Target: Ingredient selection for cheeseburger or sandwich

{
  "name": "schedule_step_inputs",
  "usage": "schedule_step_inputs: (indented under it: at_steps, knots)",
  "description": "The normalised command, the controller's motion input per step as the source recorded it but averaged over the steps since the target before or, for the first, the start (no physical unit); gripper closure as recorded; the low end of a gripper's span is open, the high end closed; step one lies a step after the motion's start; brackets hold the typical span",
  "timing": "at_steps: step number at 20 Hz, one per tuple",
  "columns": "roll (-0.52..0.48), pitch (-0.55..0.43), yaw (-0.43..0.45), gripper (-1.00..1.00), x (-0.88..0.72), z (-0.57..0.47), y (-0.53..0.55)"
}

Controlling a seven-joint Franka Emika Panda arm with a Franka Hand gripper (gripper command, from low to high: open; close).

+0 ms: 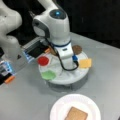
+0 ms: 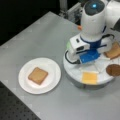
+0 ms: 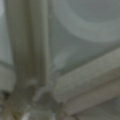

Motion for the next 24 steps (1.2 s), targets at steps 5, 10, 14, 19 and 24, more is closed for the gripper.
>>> schedule_step_inputs:
  at_steps: [5, 10, 14, 19, 24]
  knots:
    - [0.015, 0.038, 0.28, -1.0, 0.19, -0.12, -0.2]
    - [0.011, 0.041, 0.146, -1.0, 0.2, -0.07, -0.18]
    - [0.005, 0.048, 0.089, -1.0, 0.22, 0.0, -0.17]
    - [-0.002, 0.059, 0.055, -1.0, 0.26, 0.06, -0.16]
    - [0.004, 0.076, 0.033, -1.0, 0.31, 0.13, -0.13]
